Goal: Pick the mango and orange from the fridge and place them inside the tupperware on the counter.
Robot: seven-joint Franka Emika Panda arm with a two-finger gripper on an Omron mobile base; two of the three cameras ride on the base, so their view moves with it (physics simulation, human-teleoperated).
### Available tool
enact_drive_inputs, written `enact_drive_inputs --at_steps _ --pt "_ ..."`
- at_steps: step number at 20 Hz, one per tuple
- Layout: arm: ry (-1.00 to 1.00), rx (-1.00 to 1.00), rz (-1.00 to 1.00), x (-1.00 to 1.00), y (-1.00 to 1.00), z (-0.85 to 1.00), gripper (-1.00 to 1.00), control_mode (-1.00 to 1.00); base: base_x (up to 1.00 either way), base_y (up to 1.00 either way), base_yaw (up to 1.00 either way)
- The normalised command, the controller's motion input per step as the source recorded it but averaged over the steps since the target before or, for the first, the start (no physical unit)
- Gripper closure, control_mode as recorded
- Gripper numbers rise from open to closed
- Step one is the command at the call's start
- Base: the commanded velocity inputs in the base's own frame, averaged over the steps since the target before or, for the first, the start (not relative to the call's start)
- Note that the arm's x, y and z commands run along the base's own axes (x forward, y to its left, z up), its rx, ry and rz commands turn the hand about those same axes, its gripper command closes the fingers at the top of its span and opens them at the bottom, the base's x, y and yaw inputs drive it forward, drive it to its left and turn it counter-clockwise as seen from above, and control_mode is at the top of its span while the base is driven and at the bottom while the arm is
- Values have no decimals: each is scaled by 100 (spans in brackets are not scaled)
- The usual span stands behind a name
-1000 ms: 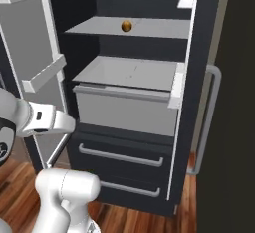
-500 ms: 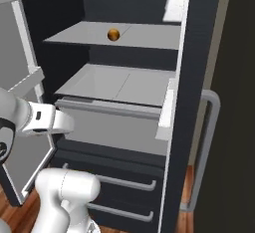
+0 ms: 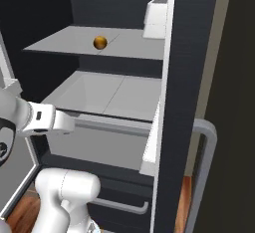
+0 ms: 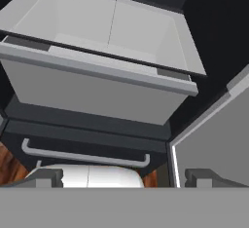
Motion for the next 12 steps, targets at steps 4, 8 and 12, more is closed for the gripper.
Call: enact_drive_inputs --at_steps 4,8,12 --pt "0 0 0 0 0 0 -100 100 68 -6 0" --pt "0 0 0 0 0 0 -100 100 70 -7 -7" --pt "0 0 0 0 0 0 -100 100 60 -3 -13"
